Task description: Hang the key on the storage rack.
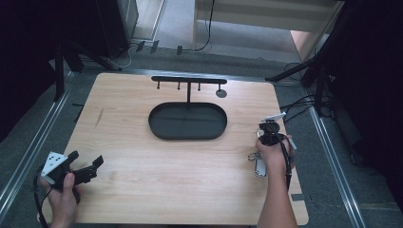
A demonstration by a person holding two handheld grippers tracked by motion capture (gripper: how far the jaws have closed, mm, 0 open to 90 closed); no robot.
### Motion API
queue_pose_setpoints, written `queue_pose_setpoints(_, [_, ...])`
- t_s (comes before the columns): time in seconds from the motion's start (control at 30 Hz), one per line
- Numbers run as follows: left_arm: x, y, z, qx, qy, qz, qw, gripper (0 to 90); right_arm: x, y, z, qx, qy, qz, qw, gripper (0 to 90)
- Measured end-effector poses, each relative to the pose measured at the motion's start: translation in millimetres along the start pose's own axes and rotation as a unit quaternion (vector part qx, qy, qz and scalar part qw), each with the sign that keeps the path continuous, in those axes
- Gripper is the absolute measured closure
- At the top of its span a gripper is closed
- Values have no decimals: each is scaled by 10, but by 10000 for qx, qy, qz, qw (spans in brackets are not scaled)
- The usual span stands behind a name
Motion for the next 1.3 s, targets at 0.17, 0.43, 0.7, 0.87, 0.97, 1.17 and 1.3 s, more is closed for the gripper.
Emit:
queue_pose_setpoints(0.17, [1,0,0,6,4,4,10000,8,29,105,-49,702,-147,-54,9974,836])
queue_pose_setpoints(0.43, [0,0,0,5,10,19,10000,7,74,354,-150,2083,-507,111,9767,835])
queue_pose_setpoints(0.7, [-2,-1,-1,5,8,32,10000,7,52,545,-210,2817,-489,223,9580,836])
queue_pose_setpoints(0.87, [-2,-2,-1,3,16,29,10000,8,-15,690,-255,3321,-500,294,9415,836])
queue_pose_setpoints(0.97, [-2,-2,-1,-1,15,26,10000,8,-80,756,-287,3503,-465,326,9349,836])
queue_pose_setpoints(1.17, [-3,-2,-1,10,26,36,10000,8,-261,821,-331,3849,-241,353,9219,835])
queue_pose_setpoints(1.3, [-4,0,-1,12,32,41,10000,8,-403,847,-369,3940,-202,187,9187,835])
Point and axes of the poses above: each handheld gripper's, and its own axes: y roughly backward along the jaws, z roughly out of its underside, x roughly to its right, the point moved 3 cm from there along -y, roughly forward along the jaws, and after that the axes turned 3 degrees about z, right-handed, at the moved point
